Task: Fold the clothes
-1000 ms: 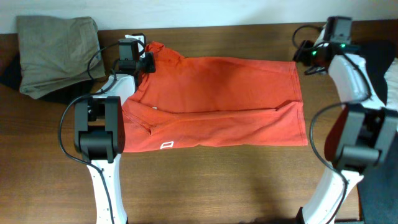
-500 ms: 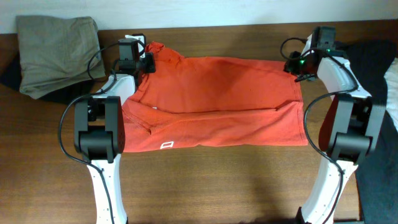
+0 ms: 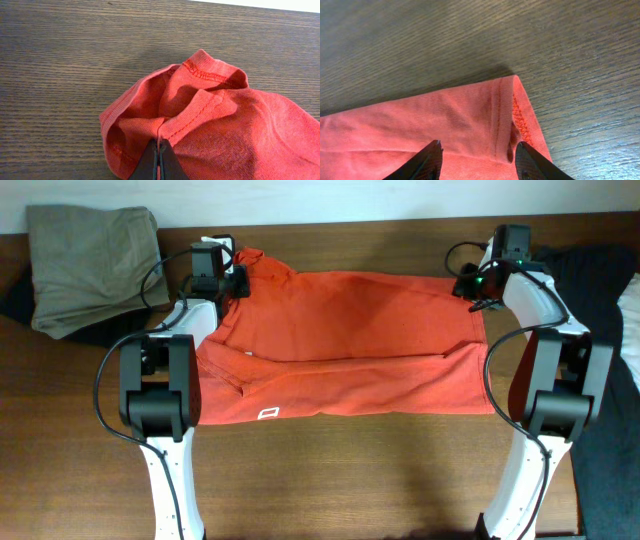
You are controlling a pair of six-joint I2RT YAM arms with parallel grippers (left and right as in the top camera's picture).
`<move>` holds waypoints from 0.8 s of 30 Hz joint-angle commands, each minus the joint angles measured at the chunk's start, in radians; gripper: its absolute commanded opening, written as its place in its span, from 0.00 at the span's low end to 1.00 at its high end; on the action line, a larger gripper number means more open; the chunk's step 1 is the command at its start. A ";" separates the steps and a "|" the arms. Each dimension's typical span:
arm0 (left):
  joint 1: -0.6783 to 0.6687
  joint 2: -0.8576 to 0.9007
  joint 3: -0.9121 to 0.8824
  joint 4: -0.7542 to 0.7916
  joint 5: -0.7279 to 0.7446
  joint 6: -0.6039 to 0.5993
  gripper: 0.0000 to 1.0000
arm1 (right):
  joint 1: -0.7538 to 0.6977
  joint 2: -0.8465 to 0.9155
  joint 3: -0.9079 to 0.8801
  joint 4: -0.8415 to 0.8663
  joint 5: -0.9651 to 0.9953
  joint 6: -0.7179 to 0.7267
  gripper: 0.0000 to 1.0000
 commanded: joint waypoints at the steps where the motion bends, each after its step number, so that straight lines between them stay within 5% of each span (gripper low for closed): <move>1: 0.000 0.005 0.018 -0.004 0.008 0.008 0.00 | 0.005 0.045 0.006 0.002 0.016 -0.006 0.47; 20: 0.001 0.005 0.039 0.007 0.008 0.008 0.00 | -0.008 0.047 0.063 -0.031 0.047 -0.006 0.28; 24: 0.001 0.005 0.039 0.003 0.008 0.008 0.00 | -0.011 0.047 0.063 -0.032 0.047 -0.006 0.14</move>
